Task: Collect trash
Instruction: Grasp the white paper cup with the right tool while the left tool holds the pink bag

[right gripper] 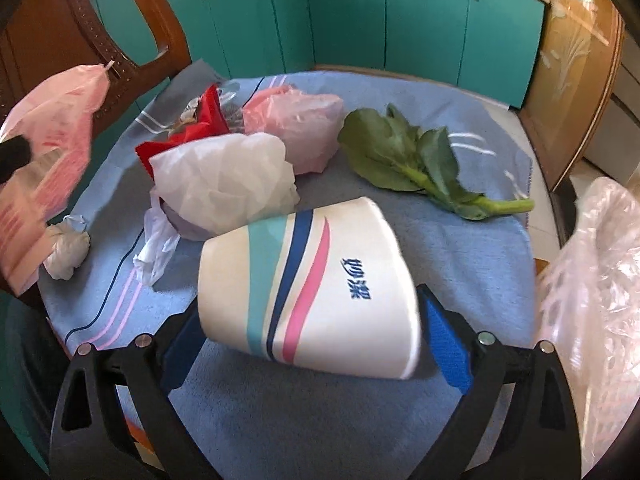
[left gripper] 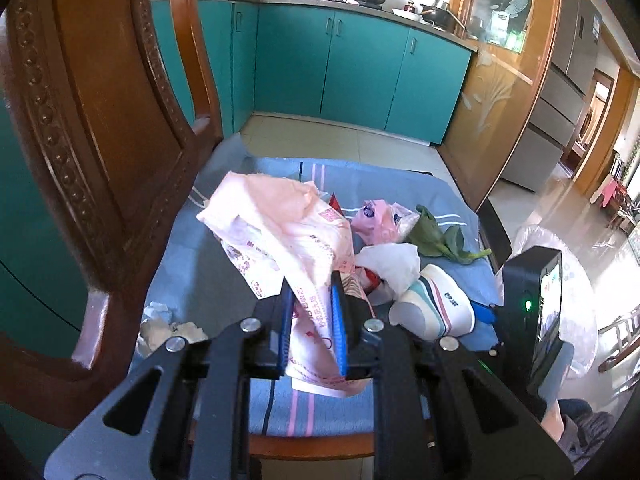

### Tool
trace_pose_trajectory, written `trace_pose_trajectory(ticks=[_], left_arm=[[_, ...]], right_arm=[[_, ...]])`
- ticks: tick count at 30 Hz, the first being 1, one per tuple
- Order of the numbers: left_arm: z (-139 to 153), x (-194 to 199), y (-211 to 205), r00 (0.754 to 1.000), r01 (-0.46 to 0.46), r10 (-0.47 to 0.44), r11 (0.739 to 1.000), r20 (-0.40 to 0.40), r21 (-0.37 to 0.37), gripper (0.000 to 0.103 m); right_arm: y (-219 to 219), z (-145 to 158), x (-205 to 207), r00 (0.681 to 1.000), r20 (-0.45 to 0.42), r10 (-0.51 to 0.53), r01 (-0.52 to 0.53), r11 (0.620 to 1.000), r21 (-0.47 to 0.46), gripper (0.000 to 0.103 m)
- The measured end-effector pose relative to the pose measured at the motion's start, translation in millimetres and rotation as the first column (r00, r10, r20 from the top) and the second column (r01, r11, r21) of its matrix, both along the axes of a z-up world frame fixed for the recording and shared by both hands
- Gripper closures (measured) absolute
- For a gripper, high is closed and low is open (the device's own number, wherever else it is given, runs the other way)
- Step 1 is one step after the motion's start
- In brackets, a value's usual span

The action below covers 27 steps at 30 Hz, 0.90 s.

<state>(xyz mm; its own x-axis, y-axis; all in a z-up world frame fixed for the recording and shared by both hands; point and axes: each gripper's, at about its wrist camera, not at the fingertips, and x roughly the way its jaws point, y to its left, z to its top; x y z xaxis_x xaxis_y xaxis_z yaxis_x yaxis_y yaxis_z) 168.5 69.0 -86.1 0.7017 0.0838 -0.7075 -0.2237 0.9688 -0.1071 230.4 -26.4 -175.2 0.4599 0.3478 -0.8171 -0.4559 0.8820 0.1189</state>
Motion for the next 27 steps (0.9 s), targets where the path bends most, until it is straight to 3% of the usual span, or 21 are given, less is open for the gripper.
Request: trace_pose_trajectory(ticks=[2,8,19,27], left_arm=[[1.6,-3.0,2.1,1.000,-0.003,0.003,1.000,-0.001,-0.003,0.084],[5.9,-8.1,10.2,1.000,-0.018,0.018,1.000,0.014,-0.002,0.083],[-5.9,-2.8,2.3,0.999,-0.024,0.026,0.998,-0.019,0.063,0.083],[-10.8,1.3,-9.3,0.999,-0.017,0.020,0.994,-0.029,0.106,0.083]], right_arm=[[-0.3,1.5,-1.3,1.000,-0.004,0.001,-0.001,1.000,0.007,0.018],[-10.3,13.8,-15.2,0.999,0.043,0.007,-0.007,1.000,0.006,0.018],[-56.6,58.1,-35.2,0.972,0.216,-0.089,0.078,0.995,0.059,0.018],[-67.8,67.3,-43.2,0.963,0.251,-0.093,0.081,0.995,0.058,0.018]])
